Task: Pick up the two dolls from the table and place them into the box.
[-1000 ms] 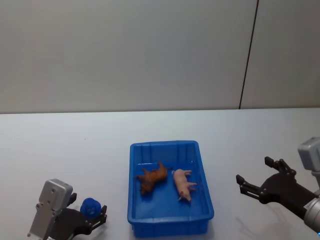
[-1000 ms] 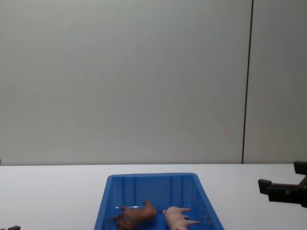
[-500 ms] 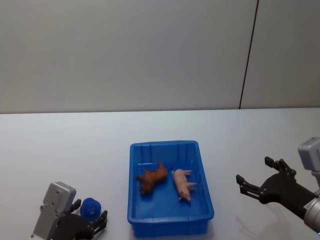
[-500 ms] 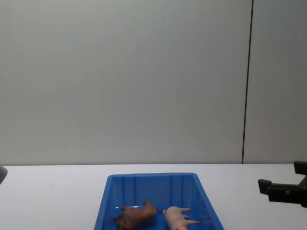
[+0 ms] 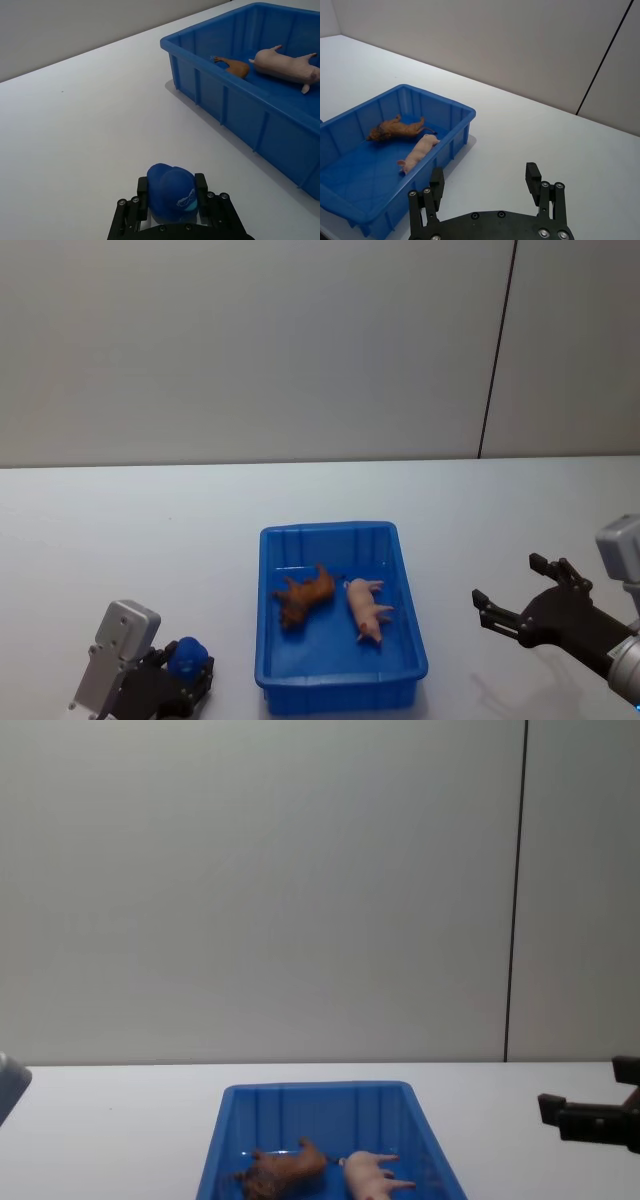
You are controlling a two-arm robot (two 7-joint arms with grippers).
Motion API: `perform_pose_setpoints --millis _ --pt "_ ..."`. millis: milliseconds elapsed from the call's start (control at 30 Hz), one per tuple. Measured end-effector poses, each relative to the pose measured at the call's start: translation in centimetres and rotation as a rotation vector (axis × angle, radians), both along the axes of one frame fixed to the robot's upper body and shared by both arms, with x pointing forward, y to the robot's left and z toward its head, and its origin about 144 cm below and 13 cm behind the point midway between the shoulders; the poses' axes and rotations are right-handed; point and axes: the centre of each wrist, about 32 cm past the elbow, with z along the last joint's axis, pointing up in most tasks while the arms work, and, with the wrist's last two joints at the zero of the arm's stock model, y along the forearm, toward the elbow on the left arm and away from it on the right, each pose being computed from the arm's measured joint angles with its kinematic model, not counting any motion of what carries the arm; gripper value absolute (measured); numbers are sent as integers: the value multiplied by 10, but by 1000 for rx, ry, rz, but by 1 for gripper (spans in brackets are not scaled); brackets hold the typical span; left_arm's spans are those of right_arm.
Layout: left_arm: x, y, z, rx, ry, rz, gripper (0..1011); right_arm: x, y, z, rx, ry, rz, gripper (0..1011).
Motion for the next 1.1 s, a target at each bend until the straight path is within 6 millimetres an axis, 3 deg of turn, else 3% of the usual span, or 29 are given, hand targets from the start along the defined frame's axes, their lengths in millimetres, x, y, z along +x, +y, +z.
perform_pose_setpoints --millis 467,900,1000,1100 --pt "11 -11 29 14 -113 -29 473 0 0 0 0 0 0 1001" --pt "29 -40 69 -3 -255 -132 390 0 0 0 0 0 0 1001" --pt "32 -46 73 -6 -265 -151 394 0 0 0 0 0 0 1001" --pt "35 -52 77 -11 -273 -172 496 0 0 0 0 0 0 1001"
